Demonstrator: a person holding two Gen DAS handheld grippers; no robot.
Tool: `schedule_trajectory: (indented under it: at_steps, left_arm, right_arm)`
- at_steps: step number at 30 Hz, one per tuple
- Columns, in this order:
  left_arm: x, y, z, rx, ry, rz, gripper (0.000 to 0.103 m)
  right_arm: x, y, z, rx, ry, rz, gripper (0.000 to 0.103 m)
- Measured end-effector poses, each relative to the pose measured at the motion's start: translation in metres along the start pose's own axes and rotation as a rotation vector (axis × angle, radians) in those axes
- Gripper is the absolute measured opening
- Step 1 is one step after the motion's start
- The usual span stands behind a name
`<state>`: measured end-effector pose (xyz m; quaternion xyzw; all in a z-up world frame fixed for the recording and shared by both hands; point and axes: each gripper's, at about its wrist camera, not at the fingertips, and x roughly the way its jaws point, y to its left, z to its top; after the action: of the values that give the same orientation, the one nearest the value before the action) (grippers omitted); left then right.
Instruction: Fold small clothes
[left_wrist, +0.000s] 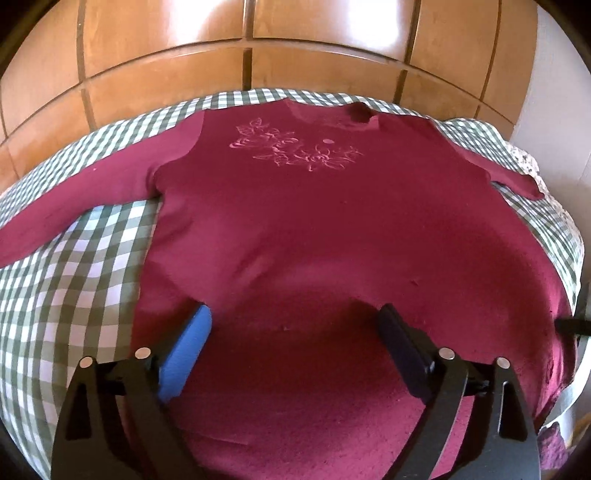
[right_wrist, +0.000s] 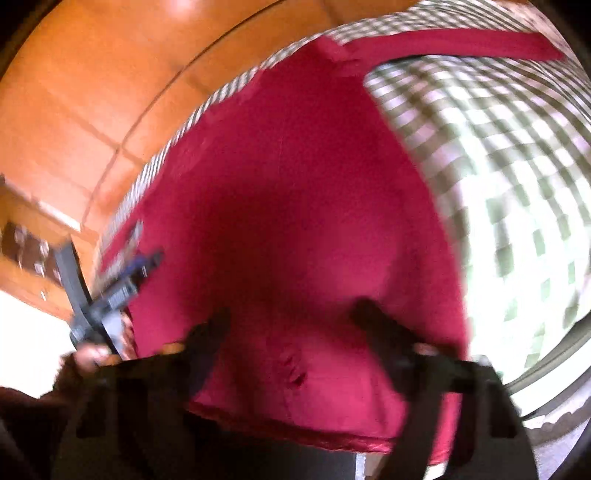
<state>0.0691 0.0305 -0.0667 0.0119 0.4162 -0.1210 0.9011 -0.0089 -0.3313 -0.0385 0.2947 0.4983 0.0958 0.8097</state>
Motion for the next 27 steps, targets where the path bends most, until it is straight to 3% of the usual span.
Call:
schedule_trajectory:
  at_steps: [3, 10, 13, 18, 23, 25, 26, 27]
  left_arm:
    - [0.002, -0.002, -0.001, 0.001, -0.001, 0.006, 0.094]
    - [0.002, -0.003, -0.001, 0.006, 0.006, 0.012, 0.094]
    - [0.004, -0.004, 0.000, 0.008, 0.016, 0.017, 0.095]
    - [0.007, -0.004, 0.003, 0.010, 0.034, 0.020, 0.096]
    - [0.008, -0.005, 0.003, 0.012, 0.043, 0.024, 0.097]
    - [0.009, -0.005, 0.004, 0.017, 0.045, 0.026, 0.098]
    - [0.010, -0.004, 0.004, 0.017, 0.047, 0.025, 0.098]
    - [0.010, -0.004, 0.004, 0.016, 0.049, 0.025, 0.098]
  right_arm:
    - [-0.019, -0.029, 0.033, 0.102, -0.107, -0.024, 0.039]
    - [-0.043, -0.129, 0.142, 0.353, -0.329, -0.196, 0.038]
    - [-0.045, -0.173, 0.177, 0.473, -0.384, -0.275, 0.038]
    - [-0.047, -0.233, 0.211, 0.664, -0.448, -0.301, 0.039]
    - [-0.043, -0.253, 0.236, 0.697, -0.475, -0.302, 0.039]
    - [-0.036, -0.255, 0.248, 0.675, -0.447, -0.354, 0.030]
    - [-0.034, -0.252, 0.254, 0.650, -0.416, -0.412, 0.006]
    - [-0.031, -0.252, 0.259, 0.635, -0.408, -0.433, 0.006]
